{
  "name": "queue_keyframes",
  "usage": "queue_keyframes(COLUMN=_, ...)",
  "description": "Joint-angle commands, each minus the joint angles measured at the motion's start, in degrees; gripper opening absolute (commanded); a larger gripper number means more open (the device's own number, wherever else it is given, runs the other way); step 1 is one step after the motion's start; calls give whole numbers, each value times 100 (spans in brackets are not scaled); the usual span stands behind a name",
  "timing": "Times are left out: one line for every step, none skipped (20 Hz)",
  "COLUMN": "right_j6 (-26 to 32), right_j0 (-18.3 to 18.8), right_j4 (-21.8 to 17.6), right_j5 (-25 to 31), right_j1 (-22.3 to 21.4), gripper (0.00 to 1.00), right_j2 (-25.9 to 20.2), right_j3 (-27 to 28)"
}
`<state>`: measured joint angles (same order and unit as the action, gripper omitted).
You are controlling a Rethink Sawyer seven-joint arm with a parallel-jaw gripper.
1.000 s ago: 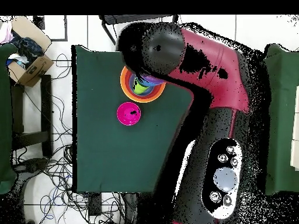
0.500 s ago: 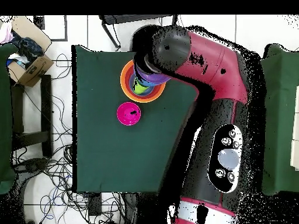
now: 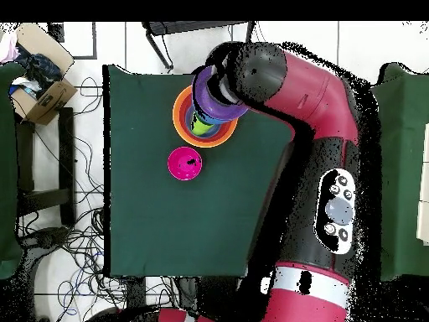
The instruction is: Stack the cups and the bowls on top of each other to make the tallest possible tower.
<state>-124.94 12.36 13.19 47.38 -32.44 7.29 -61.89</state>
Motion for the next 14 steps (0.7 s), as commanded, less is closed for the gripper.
queue_keyframes(right_j6=270, right_j0=75, right_j4=-101, right_j5=-440, right_j1=106, gripper=100, right_j2=-805, right_j3=-769)
queue_keyframes(right_j6=184, right_j0=49, right_j4=-113, right_j5=-458, right_j1=69, gripper=100, right_j2=-767, right_j3=-811)
queue_keyframes(right_j6=78, right_j0=5, right_j4=-130, right_j5=-443, right_j1=16, gripper=100, right_j2=-701, right_j3=-852)
queue_keyframes(right_j6=-46, right_j0=-56, right_j4=-143, right_j5=-425, right_j1=-45, gripper=100, right_j2=-618, right_j3=-909)
queue_keyframes(right_j6=-194, right_j0=-139, right_j4=-167, right_j5=-412, right_j1=-117, gripper=100, right_j2=-500, right_j3=-950)
queue_keyframes(right_j6=-317, right_j0=-217, right_j4=-185, right_j5=-391, right_j1=-189, gripper=100, right_j2=-399, right_j3=-1006)
queue_keyframes(right_j6=-405, right_j0=-266, right_j4=-173, right_j5=-378, right_j1=-238, gripper=100, right_j2=-345, right_j3=-1057)
queue_keyframes(right_j6=-462, right_j0=-308, right_j4=-160, right_j5=-439, right_j1=-282, gripper=100, right_j2=-327, right_j3=-1152)
queue_keyframes(right_j6=-490, right_j0=-324, right_j4=-134, right_j5=-432, right_j1=-291, gripper=100, right_j2=-330, right_j3=-1190)
queue_keyframes(right_j6=-531, right_j0=-351, right_j4=-120, right_j5=-449, right_j1=-289, gripper=100, right_j2=-322, right_j3=-1204)
queue_keyframes(right_j6=-564, right_j0=-365, right_j4=-96, right_j5=-492, right_j1=-274, gripper=100, right_j2=-330, right_j3=-1219)
queue_keyframes(right_j6=-596, right_j0=-379, right_j4=-82, right_j5=-487, right_j1=-248, gripper=100, right_j2=-326, right_j3=-1191)
queue_keyframes(right_j6=-620, right_j0=-393, right_j4=-77, right_j5=-497, right_j1=-230, gripper=100, right_j2=-318, right_j3=-1176)
queue_keyframes(right_j6=-637, right_j0=-394, right_j4=-68, right_j5=-459, right_j1=-202, gripper=100, right_j2=-307, right_j3=-1119)
